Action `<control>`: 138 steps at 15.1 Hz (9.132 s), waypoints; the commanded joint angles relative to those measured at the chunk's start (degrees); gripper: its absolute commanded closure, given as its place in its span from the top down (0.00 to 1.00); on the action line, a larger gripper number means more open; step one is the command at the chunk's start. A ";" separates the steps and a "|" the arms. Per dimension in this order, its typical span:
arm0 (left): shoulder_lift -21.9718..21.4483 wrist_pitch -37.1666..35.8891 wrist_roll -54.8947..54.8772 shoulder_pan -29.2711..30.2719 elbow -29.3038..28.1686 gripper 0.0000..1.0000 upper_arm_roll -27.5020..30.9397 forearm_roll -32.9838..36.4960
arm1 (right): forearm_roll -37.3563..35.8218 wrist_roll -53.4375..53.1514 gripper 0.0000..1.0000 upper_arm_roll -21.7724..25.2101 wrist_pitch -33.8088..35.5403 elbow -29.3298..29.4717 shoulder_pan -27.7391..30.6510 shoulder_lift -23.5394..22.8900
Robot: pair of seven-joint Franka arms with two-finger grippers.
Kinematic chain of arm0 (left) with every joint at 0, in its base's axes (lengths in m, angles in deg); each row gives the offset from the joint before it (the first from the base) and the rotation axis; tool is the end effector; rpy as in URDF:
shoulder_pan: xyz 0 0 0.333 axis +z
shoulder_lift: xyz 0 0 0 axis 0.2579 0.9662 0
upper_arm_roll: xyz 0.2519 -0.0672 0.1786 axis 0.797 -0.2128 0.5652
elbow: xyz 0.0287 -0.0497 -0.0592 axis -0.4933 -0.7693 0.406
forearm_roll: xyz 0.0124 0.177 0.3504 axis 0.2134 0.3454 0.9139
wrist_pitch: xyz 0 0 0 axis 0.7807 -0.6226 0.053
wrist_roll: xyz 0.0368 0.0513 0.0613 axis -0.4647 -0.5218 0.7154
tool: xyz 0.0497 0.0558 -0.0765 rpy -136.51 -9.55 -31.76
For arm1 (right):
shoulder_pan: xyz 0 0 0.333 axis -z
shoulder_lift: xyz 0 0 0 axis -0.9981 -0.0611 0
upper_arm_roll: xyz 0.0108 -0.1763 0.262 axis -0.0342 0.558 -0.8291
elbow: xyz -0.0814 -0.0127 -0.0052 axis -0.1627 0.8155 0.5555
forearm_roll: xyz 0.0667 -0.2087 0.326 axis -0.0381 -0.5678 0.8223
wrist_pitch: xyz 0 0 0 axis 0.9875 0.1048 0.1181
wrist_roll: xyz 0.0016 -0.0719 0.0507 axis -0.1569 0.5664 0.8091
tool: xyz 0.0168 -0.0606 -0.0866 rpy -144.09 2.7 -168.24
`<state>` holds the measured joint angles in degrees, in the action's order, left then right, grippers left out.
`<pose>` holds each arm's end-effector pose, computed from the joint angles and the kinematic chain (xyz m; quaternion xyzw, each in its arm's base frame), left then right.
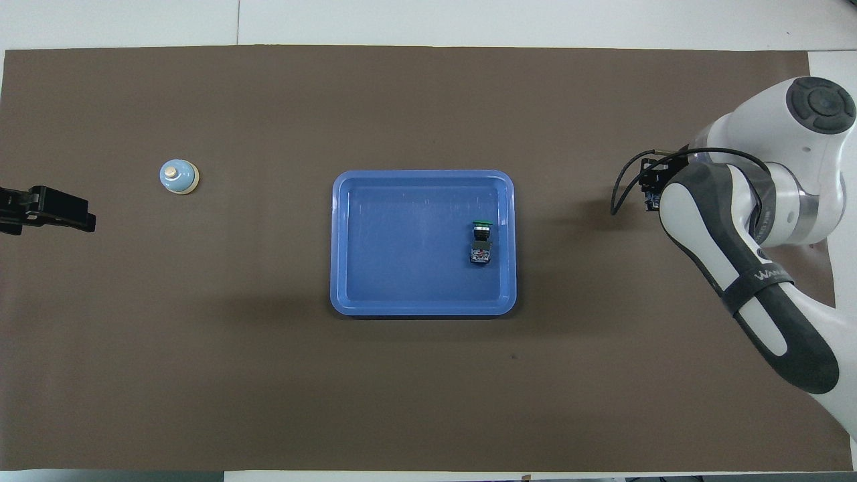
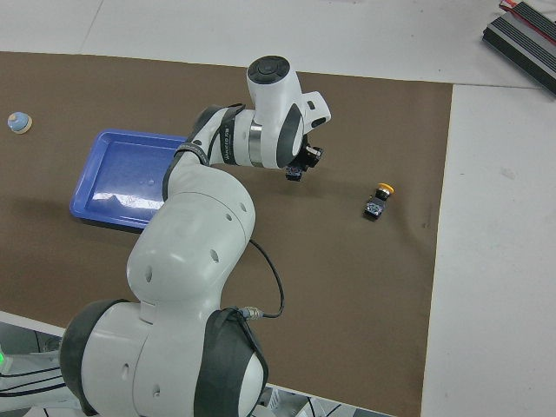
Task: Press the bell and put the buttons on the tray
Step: 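Move the right gripper back and grasp the red-capped button, then carry the red button into the tray beside the green one, then move the right gripper back and grasp the yellow-capped button, then carry the yellow button into the tray and release it, then withdraw the right gripper while the left gripper reaches the bell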
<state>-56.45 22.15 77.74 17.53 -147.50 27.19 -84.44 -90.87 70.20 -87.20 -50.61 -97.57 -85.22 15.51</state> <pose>0.5467 0.0006 0.5895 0.9990 -0.0221 -0.0372 0.0100 0.6391 0.0224 0.3775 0.9963 -0.0862 -0.0005 0.0006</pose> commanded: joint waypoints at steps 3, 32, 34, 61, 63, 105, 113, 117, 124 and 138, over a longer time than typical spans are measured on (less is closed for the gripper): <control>-1.15 0.01 -0.39 0.14 -1.10 1.00 0.10 -0.52 | 0.45 -13.53 0.00 -1.16 7.71 9.39 -10.74 -2.17; -1.15 0.01 -0.39 0.14 -1.10 1.00 0.10 -0.60 | 2.48 -39.41 1.00 -0.03 1.56 5.35 -29.95 -4.21; -1.15 0.01 -0.39 0.14 -1.10 1.00 0.10 -0.52 | 1.95 -36.45 1.00 -0.02 4.98 5.27 -25.30 -0.44; -1.15 0.01 -0.39 0.14 -1.10 1.00 0.10 -0.52 | -6.23 5.33 1.00 0.15 -19.86 -16.44 20.95 2.05; -1.15 0.01 -0.39 0.14 -1.10 1.00 0.10 -0.52 | -6.23 5.33 0.92 0.07 -20.14 -16.44 21.04 1.87; -1.15 0.01 -0.39 0.14 -1.10 1.00 0.10 -0.52 | 1.95 -37.58 0.00 -0.55 -1.94 16.17 -38.90 -16.06; -1.15 0.01 -0.39 0.14 -1.10 1.00 0.10 -0.52 | 1.68 -36.25 0.00 -0.55 -7.31 10.89 -40.74 -15.09; -1.15 0.01 -0.39 0.14 -1.10 1.00 0.10 -0.52 | 2.21 -39.21 1.00 -0.38 -5.03 12.64 -40.40 -14.83; -1.15 0.01 -0.39 0.14 -1.10 1.00 0.10 -0.52 | 1.86 -31.10 1.00 0.33 7.09 13.26 -28.73 -2.90; -1.15 0.01 -0.39 0.14 -1.10 1.00 0.10 -0.60 | 1.95 12.97 1.00 0.24 31.78 11.07 0.81 16.18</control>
<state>-56.45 22.15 77.74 17.53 -147.50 27.20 -84.44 -88.69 81.19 -85.97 -21.41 -83.22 -86.94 26.73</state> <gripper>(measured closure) 0.000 0.000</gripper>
